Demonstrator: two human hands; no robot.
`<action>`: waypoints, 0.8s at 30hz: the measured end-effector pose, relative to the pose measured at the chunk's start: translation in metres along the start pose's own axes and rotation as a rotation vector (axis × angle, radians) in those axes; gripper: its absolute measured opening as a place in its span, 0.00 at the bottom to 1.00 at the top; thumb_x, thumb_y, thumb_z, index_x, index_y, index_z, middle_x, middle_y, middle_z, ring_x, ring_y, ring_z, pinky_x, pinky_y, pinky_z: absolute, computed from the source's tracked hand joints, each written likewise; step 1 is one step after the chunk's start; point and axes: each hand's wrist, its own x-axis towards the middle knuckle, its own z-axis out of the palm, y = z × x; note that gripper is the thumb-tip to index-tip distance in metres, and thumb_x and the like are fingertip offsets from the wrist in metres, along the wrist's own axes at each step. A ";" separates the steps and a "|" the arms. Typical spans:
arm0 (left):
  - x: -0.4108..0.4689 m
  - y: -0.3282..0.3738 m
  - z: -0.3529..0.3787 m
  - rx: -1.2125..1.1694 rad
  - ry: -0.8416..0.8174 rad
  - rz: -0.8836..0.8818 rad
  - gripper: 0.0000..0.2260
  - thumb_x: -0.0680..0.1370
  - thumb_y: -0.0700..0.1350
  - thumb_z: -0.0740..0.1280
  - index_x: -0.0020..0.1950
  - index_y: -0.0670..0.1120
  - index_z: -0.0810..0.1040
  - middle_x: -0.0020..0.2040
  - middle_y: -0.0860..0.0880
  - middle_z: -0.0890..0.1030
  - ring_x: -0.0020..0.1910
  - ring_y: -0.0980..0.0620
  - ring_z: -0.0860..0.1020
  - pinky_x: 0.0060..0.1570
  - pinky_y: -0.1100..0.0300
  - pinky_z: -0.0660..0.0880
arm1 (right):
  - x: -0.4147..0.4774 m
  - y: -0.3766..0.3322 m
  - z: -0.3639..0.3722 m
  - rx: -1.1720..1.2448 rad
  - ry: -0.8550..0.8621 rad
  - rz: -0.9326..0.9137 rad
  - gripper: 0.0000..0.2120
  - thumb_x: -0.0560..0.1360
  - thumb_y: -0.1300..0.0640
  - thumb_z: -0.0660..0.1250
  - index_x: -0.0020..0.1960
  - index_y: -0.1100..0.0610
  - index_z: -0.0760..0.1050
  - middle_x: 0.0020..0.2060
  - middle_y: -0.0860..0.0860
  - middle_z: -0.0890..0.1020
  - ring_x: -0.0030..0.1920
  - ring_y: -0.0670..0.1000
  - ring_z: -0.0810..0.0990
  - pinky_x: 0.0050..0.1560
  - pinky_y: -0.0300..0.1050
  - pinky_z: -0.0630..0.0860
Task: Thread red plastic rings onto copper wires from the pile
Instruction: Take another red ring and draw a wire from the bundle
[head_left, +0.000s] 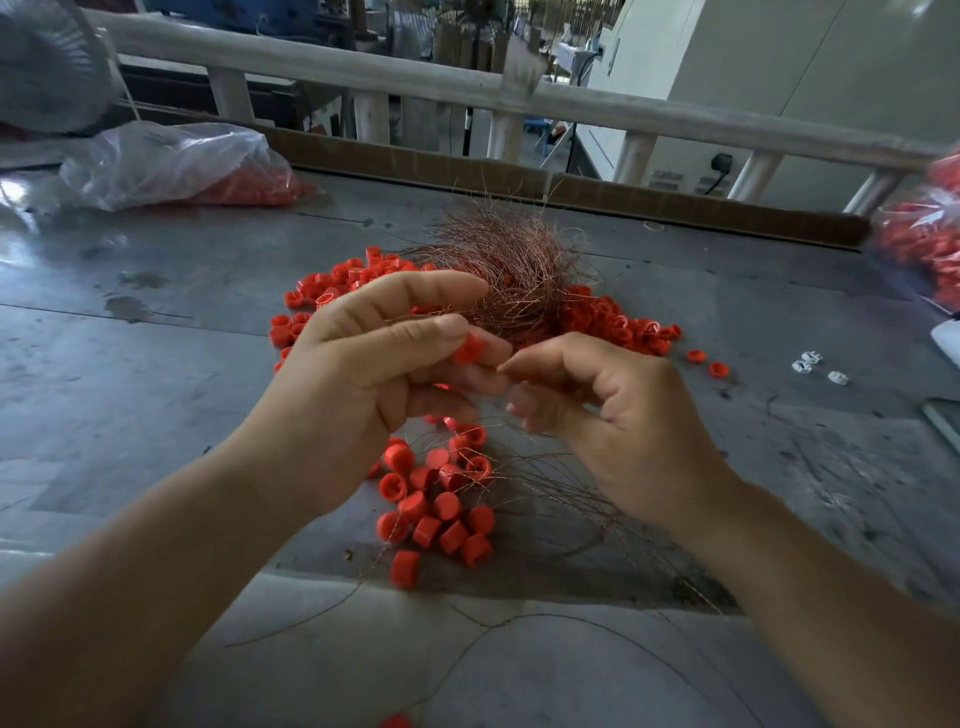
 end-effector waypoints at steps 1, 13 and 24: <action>0.000 0.000 -0.001 -0.006 0.008 0.000 0.11 0.68 0.39 0.64 0.49 0.43 0.78 0.37 0.44 0.83 0.32 0.49 0.82 0.29 0.61 0.78 | 0.001 0.000 -0.002 -0.023 0.026 -0.012 0.08 0.70 0.58 0.68 0.45 0.47 0.76 0.35 0.38 0.79 0.37 0.37 0.79 0.39 0.29 0.73; 0.003 0.009 -0.004 0.149 0.265 0.031 0.06 0.65 0.44 0.65 0.39 0.46 0.79 0.32 0.48 0.82 0.22 0.55 0.74 0.19 0.69 0.65 | 0.004 0.001 -0.012 -0.325 0.048 -0.024 0.02 0.70 0.62 0.70 0.42 0.58 0.81 0.37 0.42 0.75 0.38 0.40 0.74 0.39 0.26 0.67; 0.018 0.008 -0.033 0.360 0.553 -0.003 0.10 0.74 0.32 0.64 0.39 0.45 0.78 0.29 0.51 0.82 0.23 0.57 0.76 0.19 0.69 0.67 | 0.001 0.005 -0.004 -0.448 -0.245 0.074 0.01 0.70 0.58 0.71 0.41 0.55 0.81 0.34 0.40 0.74 0.38 0.40 0.74 0.39 0.28 0.68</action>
